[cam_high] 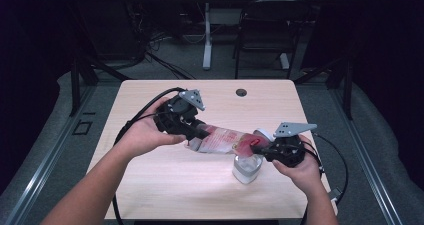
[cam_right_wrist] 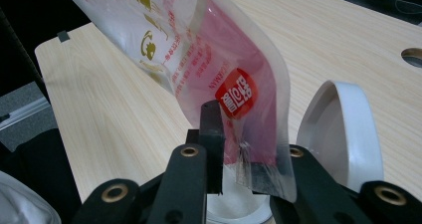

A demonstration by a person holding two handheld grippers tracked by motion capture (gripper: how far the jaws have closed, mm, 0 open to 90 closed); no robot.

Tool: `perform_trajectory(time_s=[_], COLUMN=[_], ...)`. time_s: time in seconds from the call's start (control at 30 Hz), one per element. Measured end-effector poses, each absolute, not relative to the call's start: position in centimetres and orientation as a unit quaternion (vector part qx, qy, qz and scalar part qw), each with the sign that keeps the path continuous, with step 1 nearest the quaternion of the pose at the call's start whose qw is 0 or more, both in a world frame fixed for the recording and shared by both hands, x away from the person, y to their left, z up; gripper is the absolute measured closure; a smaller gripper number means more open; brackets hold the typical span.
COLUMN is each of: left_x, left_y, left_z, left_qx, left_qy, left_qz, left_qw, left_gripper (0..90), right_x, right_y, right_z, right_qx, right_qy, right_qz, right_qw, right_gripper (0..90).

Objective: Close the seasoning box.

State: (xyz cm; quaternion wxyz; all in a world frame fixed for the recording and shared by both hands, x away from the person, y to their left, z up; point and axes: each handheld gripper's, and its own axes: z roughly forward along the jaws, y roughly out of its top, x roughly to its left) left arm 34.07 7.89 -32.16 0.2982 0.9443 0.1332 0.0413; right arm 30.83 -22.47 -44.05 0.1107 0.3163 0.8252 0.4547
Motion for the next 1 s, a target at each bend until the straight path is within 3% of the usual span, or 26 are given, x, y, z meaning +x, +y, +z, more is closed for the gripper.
perform_trajectory(time_s=[1.0], left_x=[34.17], left_y=[7.69], left_z=[-32.02], left_qx=[0.944], left_qy=[0.131], left_qz=[0.042], left_qw=[0.299], left_gripper=[71.3], right_x=[30.85], right_y=[-22.47], right_z=[-44.1], right_qx=[0.317], right_qy=[0.825], right_qz=[0.454], right_qw=[0.111], right_gripper=[80.6])
